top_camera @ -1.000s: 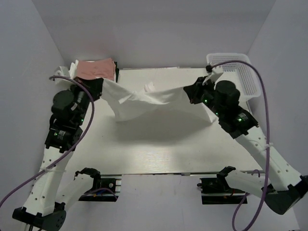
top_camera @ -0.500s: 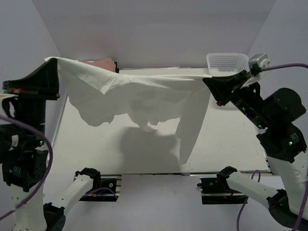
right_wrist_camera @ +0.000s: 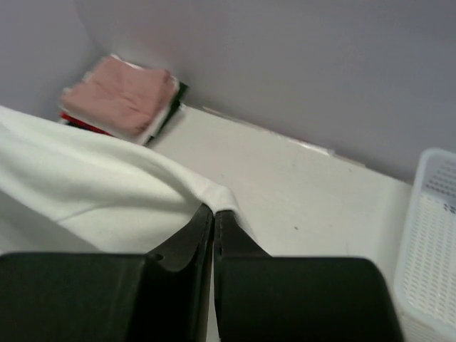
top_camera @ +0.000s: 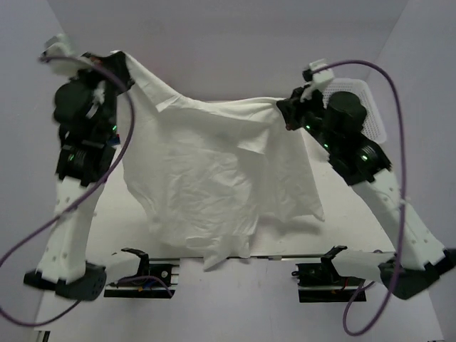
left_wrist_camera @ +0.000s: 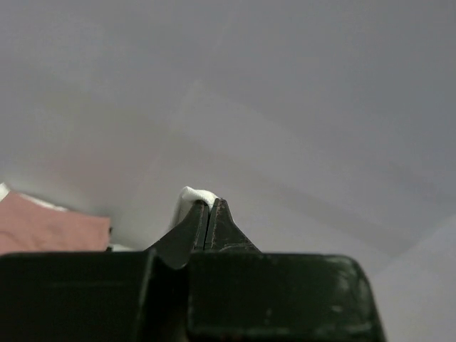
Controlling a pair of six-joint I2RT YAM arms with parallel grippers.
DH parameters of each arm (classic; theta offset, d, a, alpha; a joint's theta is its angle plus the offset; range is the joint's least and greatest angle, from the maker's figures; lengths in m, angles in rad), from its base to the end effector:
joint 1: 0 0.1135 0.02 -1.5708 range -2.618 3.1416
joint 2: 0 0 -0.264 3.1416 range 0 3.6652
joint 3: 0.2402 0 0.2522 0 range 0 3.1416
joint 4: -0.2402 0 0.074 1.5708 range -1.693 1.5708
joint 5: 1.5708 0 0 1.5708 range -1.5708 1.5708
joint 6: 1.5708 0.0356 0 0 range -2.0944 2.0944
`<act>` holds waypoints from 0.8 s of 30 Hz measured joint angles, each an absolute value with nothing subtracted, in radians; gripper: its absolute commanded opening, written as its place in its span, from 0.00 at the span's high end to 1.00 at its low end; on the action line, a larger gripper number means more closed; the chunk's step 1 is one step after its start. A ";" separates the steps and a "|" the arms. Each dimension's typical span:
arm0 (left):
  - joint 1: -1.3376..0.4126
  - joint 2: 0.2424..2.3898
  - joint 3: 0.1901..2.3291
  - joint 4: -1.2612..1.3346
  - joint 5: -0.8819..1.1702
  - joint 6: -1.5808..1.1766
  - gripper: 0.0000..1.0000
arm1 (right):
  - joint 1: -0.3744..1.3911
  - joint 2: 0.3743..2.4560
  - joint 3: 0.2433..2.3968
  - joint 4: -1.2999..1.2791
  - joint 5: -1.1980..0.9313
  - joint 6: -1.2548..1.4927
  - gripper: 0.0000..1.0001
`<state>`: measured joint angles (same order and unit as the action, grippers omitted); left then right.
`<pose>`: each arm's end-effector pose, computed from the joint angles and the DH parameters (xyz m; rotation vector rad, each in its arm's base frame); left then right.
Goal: Fold and stack the t-shirts
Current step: Flatten out the tshirt
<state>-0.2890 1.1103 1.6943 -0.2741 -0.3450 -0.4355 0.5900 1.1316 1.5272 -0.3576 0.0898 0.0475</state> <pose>0.1725 -0.0387 0.5679 -0.3906 1.2297 -0.4049 0.1846 0.1198 0.5064 -0.3450 1.5102 0.4377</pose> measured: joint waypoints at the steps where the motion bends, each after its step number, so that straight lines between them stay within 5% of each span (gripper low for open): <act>1: -0.289 1.172 1.716 -0.270 -0.359 -0.426 1.00 | 0.584 1.179 1.528 -0.347 0.117 0.037 1.00; 10: -0.278 1.643 2.111 -0.415 -0.348 -0.381 1.00 | 0.524 1.441 1.677 -0.324 0.189 -0.029 1.00; 19: -0.277 1.024 1.514 -0.283 -0.360 -0.409 1.00 | 0.506 1.201 1.477 -0.152 0.118 -0.036 1.00; 24: -0.285 0.767 1.137 -0.329 -0.386 -0.567 1.00 | 0.505 1.156 1.164 -0.116 0.079 0.022 1.00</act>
